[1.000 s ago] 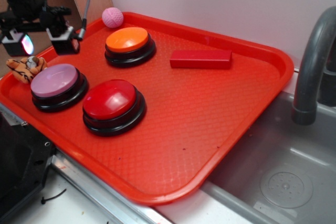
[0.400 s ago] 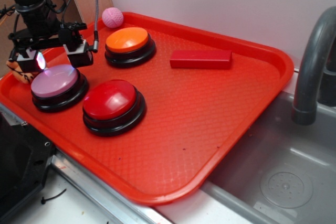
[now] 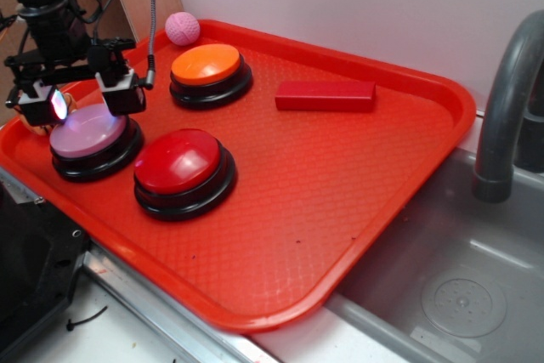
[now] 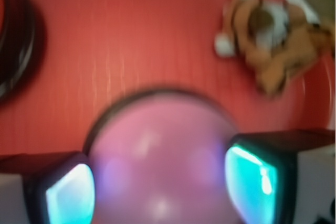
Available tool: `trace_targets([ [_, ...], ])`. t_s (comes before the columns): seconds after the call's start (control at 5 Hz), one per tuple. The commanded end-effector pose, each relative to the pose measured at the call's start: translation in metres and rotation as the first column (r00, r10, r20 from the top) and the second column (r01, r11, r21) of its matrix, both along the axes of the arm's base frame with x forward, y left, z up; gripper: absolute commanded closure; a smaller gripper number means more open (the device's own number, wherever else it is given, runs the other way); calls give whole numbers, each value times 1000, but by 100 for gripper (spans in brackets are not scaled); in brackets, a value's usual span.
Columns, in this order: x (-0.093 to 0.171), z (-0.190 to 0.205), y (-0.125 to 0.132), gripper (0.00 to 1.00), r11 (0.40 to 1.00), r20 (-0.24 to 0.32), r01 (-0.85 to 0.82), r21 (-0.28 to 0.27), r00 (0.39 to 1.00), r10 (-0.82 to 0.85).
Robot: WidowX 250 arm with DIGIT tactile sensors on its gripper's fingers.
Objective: Push the pink button.
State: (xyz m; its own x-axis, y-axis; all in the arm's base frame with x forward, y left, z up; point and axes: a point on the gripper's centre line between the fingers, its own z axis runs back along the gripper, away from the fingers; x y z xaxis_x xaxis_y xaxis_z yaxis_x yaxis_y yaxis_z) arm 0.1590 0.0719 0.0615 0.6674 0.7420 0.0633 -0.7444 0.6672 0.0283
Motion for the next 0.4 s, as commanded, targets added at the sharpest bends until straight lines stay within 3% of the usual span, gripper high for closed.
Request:
trace_targets([
  [0.0,-2,44,12,0,993,-43,107,-48,993,-109],
  [0.2,-6,58,14,0,995,4,90,-36,996,-89],
])
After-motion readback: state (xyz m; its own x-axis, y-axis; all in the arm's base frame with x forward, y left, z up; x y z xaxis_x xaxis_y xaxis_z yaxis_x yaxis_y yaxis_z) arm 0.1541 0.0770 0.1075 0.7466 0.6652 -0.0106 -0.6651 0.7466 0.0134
